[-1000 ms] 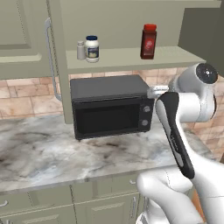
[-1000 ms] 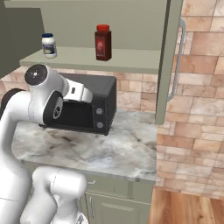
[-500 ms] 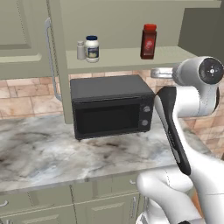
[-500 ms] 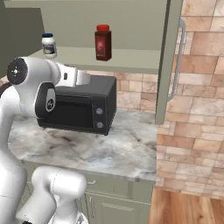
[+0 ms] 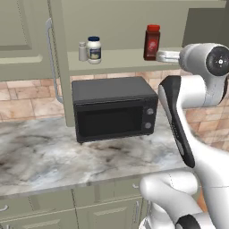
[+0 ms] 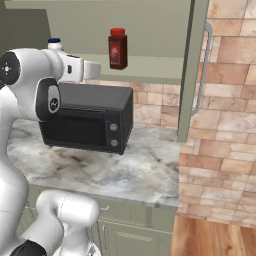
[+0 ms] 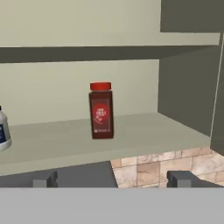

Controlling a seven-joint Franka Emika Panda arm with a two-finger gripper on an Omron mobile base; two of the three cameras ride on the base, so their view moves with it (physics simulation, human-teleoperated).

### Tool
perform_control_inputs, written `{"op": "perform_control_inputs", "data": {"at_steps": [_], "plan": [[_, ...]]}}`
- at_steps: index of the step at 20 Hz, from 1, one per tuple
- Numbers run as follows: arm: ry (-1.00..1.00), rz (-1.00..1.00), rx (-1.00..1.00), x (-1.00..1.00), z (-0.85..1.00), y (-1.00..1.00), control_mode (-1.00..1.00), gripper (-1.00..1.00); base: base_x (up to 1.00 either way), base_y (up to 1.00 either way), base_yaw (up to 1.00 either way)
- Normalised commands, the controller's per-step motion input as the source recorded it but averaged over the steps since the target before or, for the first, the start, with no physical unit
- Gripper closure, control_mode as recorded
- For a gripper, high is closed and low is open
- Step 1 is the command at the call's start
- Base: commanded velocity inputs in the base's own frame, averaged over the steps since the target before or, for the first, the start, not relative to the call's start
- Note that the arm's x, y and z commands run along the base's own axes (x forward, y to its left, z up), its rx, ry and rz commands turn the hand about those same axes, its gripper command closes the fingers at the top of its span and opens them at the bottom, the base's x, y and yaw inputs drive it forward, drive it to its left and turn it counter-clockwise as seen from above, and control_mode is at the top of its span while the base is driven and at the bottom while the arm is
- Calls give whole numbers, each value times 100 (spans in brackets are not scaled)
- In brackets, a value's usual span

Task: Collect the paprika, mayonnaise, and shaker from the cabinet and place them next to the stove.

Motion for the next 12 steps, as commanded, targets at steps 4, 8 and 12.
{"op": "perform_control_inputs", "data": {"at_steps": [4,8,12], "plan": [[9,0,0,27,0,0,-100,-100,0,0,0],[6,0,0,42,0,0,-100,-100,0,0,0],[3,0,0,42,0,0,-100,-100,0,0,0]]}}
